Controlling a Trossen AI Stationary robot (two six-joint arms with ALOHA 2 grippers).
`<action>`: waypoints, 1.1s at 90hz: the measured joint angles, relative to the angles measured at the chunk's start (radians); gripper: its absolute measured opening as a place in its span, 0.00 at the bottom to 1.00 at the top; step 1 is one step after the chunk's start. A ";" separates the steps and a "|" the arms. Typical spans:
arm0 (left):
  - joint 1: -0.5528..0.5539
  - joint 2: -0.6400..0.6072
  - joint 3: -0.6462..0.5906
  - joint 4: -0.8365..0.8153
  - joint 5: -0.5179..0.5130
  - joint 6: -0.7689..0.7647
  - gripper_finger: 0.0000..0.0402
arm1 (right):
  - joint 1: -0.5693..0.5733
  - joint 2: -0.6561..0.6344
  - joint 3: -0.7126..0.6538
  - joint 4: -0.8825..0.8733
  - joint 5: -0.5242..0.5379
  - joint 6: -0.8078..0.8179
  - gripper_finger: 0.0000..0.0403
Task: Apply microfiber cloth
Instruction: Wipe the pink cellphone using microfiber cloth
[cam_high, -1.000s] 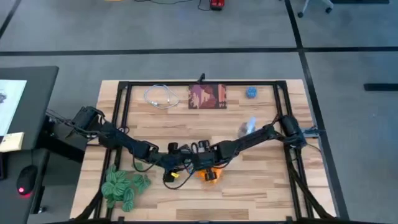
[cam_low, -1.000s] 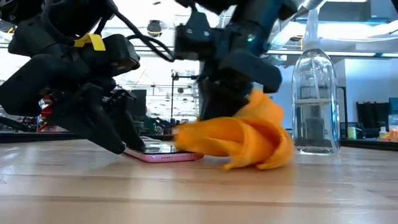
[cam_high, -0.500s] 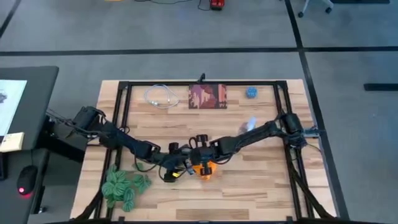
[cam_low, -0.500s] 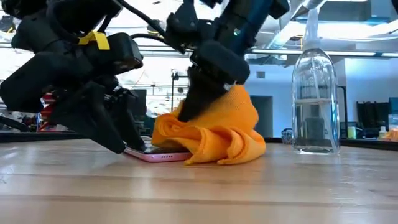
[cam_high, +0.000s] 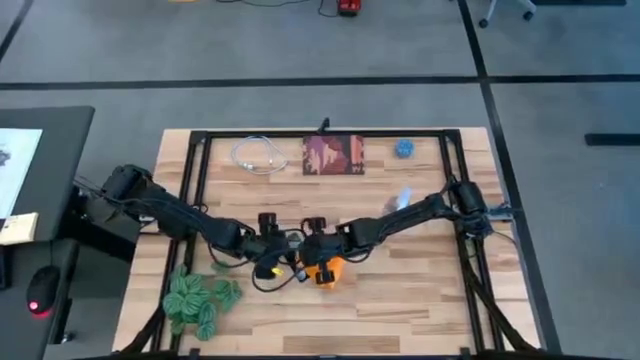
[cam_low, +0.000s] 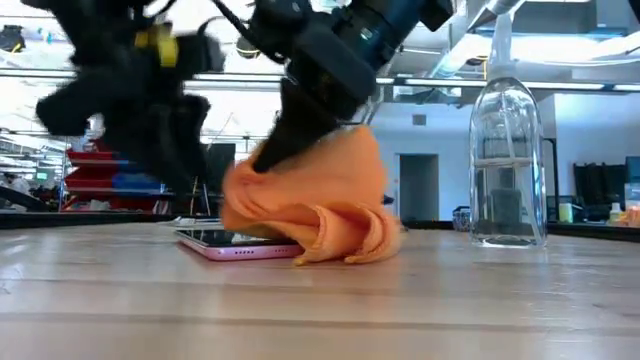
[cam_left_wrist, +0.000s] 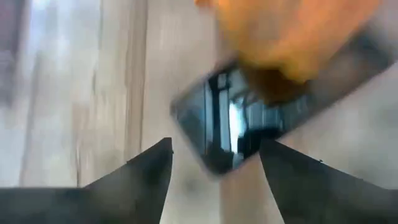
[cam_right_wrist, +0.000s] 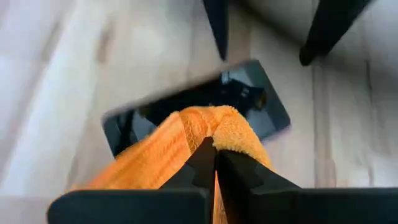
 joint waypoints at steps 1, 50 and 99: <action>0.003 0.000 -0.007 0.005 0.000 -0.002 0.55 | -0.001 0.000 0.000 0.010 -0.006 -0.001 0.00; 0.063 -0.002 -0.151 0.273 0.023 -0.018 0.55 | -0.060 0.163 0.002 0.213 -0.126 0.024 0.00; 0.066 -0.002 -0.151 0.263 0.020 -0.039 0.55 | -0.074 0.135 0.000 0.199 -0.015 0.074 0.00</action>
